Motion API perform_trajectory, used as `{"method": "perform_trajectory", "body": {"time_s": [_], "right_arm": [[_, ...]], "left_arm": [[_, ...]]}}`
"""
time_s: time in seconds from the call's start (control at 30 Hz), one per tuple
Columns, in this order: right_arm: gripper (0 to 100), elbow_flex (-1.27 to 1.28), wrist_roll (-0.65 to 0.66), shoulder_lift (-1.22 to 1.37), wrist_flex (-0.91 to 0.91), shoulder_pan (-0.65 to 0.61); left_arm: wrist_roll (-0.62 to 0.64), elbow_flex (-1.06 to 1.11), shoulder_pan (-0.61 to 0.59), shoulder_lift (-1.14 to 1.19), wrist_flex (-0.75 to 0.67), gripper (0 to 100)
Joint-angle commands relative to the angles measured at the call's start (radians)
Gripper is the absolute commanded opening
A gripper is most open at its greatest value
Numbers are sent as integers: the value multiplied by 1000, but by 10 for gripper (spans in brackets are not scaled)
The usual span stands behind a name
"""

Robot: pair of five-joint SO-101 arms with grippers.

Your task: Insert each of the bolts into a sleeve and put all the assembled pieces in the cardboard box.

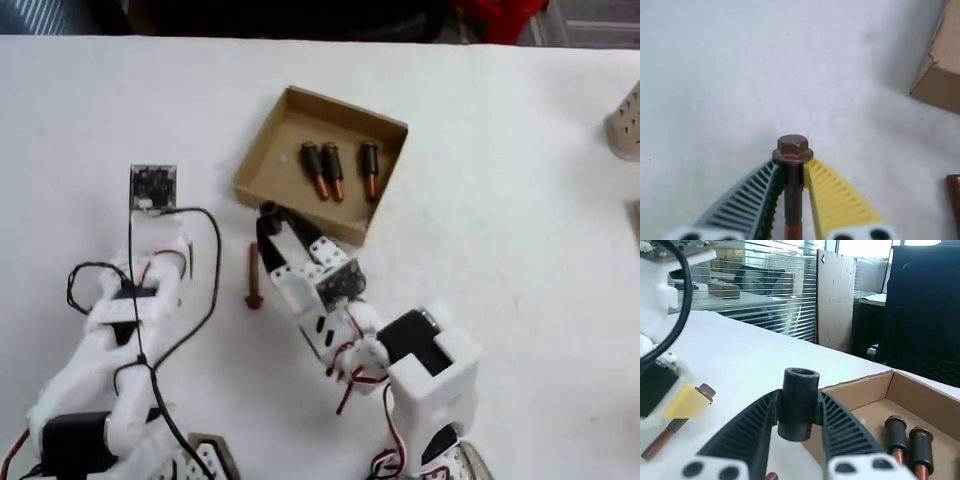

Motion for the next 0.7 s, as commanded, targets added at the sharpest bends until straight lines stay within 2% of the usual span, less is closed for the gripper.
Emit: {"method": "perform_trajectory", "body": {"time_s": [0.0,0.23,0.67], "right_arm": [[16,80,-6,-38,-105,-19],[16,241,-6,-36,-182,-82],[16,318,-6,-38,-211,-70]], "left_arm": [[-12,-3,-19,-41,-38,24],[-12,-3,-18,-41,-38,24],[-12,-3,-15,-41,-40,24]]}}
